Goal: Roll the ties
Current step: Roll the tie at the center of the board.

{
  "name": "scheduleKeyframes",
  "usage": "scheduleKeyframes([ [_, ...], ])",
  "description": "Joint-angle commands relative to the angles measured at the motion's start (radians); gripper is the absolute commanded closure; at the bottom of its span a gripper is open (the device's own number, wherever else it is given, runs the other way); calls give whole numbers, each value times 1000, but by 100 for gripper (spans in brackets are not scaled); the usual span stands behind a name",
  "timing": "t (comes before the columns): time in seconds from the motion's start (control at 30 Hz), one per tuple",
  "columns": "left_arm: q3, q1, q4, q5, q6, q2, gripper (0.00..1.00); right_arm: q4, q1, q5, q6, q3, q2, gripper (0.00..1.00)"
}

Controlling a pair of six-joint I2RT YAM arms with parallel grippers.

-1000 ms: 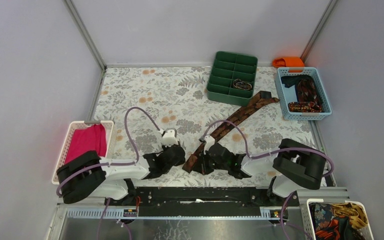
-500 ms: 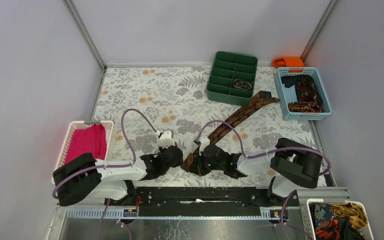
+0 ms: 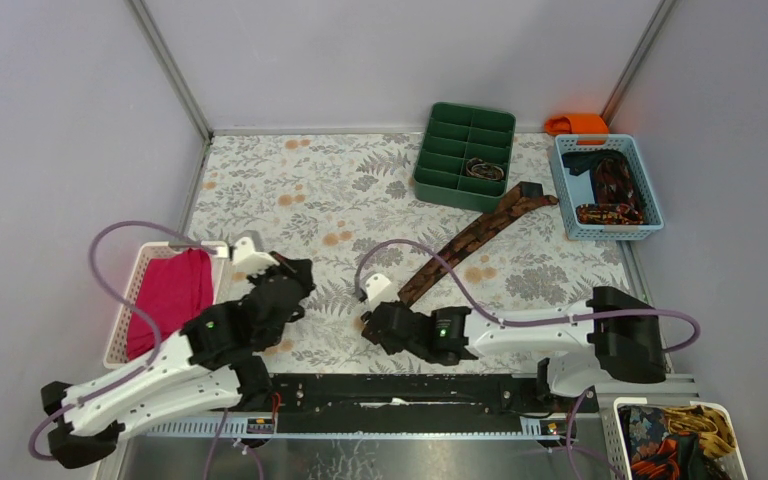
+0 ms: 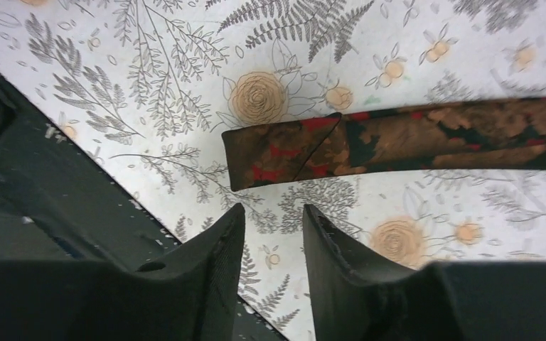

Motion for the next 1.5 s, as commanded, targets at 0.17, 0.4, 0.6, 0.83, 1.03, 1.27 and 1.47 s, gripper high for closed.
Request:
scheduleKeyframes([
  [0.17, 143, -6, -403, -203, -101, -198, 100, -167, 86, 204, -212, 186, 153, 50],
  [0.4, 188, -6, -484, -248, -131, -201, 100, -115, 102, 153, -303, 226, 210, 43],
  [0.6, 171, -6, -484, -244, -139, -202, 100, -96, 102, 132, -322, 241, 253, 39],
  [0.83, 162, -6, -482, -245, -140, -208, 100, -53, 100, 130, -323, 225, 313, 34],
  [1.03, 158, -6, -482, -240, -144, -208, 100, -59, 72, 133, -302, 220, 346, 33],
  [1.27, 154, -6, -481, -246, -150, -188, 100, -30, 5, 57, -273, 184, 347, 34],
  [1.47, 155, -6, -481, -251, -156, -177, 100, -28, -36, 6, -234, 180, 362, 51],
])
